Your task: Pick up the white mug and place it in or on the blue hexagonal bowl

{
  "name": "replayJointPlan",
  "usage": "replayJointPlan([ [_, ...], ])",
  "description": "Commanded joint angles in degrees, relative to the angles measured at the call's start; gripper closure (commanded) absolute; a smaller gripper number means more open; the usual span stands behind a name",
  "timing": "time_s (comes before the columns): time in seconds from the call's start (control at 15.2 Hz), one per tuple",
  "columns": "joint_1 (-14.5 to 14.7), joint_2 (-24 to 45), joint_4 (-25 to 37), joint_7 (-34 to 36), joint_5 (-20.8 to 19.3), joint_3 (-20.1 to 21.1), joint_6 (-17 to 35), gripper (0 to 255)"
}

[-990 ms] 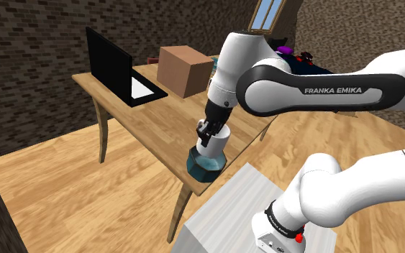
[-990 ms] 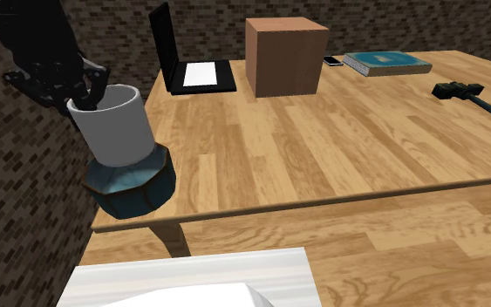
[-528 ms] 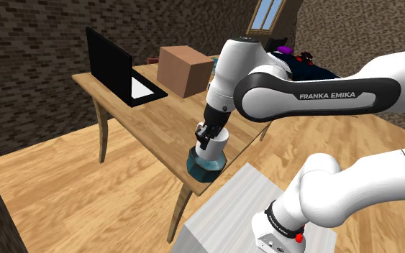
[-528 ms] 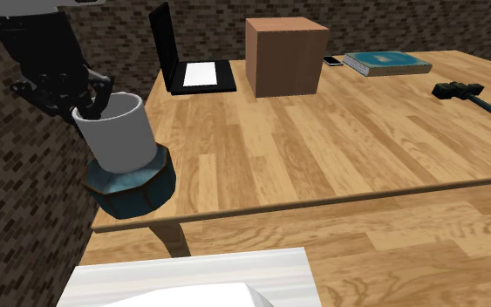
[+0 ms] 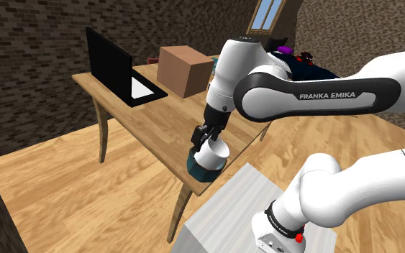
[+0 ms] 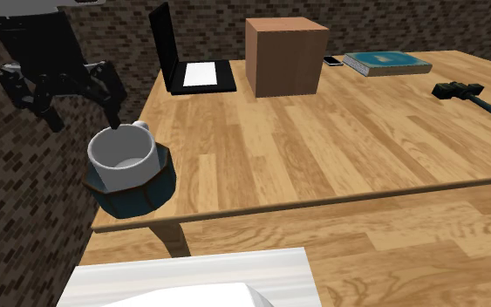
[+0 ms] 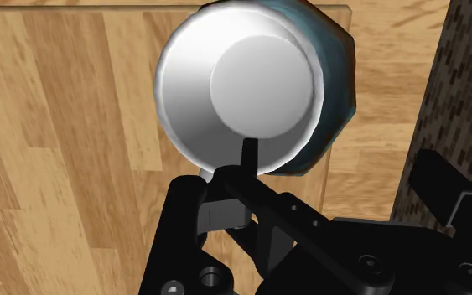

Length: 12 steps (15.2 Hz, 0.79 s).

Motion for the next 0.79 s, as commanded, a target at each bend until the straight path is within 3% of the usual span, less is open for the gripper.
replayJointPlan([
  [0.0,0.0,0.0,0.0,0.0,0.0,0.0,0.0,0],
  [0.26,-0.2,-1.5,6.3,0.0,-0.5,-0.6,-7.8,0],
  [0.73,-0.2,-1.5,6.3,0.0,-0.5,-0.6,-7.8,0],
])
